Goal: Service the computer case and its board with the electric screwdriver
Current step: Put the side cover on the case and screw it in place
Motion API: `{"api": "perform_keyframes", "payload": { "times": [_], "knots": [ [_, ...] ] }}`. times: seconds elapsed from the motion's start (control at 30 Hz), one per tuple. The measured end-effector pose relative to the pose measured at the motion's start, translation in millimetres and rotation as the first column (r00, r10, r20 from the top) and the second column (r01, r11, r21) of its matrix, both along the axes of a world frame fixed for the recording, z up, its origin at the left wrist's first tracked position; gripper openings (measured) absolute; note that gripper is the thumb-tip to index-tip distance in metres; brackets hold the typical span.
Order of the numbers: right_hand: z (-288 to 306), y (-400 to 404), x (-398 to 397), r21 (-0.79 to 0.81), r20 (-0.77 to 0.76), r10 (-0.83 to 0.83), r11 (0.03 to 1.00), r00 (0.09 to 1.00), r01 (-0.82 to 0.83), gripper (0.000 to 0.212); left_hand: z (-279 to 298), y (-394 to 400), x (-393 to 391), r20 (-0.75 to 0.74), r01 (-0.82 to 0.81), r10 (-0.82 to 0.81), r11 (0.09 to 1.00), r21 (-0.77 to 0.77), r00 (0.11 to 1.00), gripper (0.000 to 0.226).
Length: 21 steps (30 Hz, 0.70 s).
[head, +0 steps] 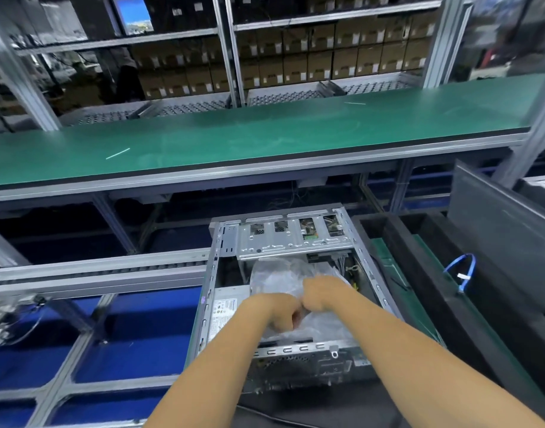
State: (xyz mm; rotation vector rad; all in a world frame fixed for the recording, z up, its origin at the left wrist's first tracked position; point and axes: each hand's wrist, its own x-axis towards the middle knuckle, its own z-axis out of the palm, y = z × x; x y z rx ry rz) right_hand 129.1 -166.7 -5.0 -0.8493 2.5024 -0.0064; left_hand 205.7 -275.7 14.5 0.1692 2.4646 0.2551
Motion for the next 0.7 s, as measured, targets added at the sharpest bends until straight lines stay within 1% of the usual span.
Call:
{"api": "perform_keyframes", "payload": {
  "times": [0.07,0.1,0.13,0.2,0.23,0.3,0.33,0.37,0.43,0.53,0.6,0.67,0.7],
  "knots": [
    [5,2,4,-0.09,-0.112,0.037,0.995,0.993,-0.048,0.057,-8,8,3,-0.131,0.082,-0.1,0.987,-0.137,0.986,0.011],
    [8,3,5,-0.127,-0.157,0.061,0.989,0.986,-0.081,0.06,-11,10,4,-0.168,0.103,-0.134,0.978,-0.179,0.977,0.011],
    [13,3,6,-0.158,-0.183,0.081,0.981,0.98,-0.111,0.06,-14,11,4,-0.178,0.116,-0.153,0.972,-0.204,0.972,0.013],
    [23,5,9,-0.225,-0.182,0.103,0.964,0.978,-0.143,0.048,-15,9,3,-0.131,0.108,-0.136,0.974,-0.2,0.982,0.015],
    [28,5,9,-0.263,-0.177,0.099,0.954,0.979,-0.144,0.039,-13,7,0,-0.094,0.089,-0.105,0.983,-0.161,0.99,0.014],
    [38,7,10,-0.339,-0.168,0.054,0.934,0.984,-0.109,0.022,-3,4,-8,-0.055,0.012,-0.012,1.0,0.009,0.998,0.007],
    [43,9,9,-0.388,-0.149,0.006,0.92,0.989,-0.064,0.019,4,4,-13,-0.077,-0.041,0.051,0.992,0.122,0.996,0.008],
    [49,12,7,-0.44,-0.126,-0.051,0.898,0.991,-0.01,0.018,10,6,-15,-0.126,-0.098,0.131,0.967,0.234,0.983,0.018],
    [60,17,2,-0.521,-0.11,-0.153,0.85,0.982,0.074,0.018,22,14,-20,-0.223,-0.188,0.294,0.897,0.401,0.929,0.029],
    [75,27,-6,-0.572,-0.125,-0.252,0.809,0.96,0.138,0.023,33,30,-30,-0.307,-0.225,0.434,0.816,0.532,0.847,0.021],
    [82,36,-7,-0.603,-0.137,-0.314,0.779,0.939,0.173,0.025,36,43,-37,-0.351,-0.241,0.509,0.774,0.585,0.786,0.016],
    [84,48,-7,-0.633,-0.142,-0.361,0.749,0.922,0.197,0.024,36,56,-44,-0.401,-0.25,0.553,0.763,0.596,0.73,0.015],
    [84,54,-7,-0.643,-0.143,-0.375,0.738,0.916,0.202,0.024,35,63,-49,-0.424,-0.241,0.554,0.767,0.595,0.716,0.015]
  ]
}}
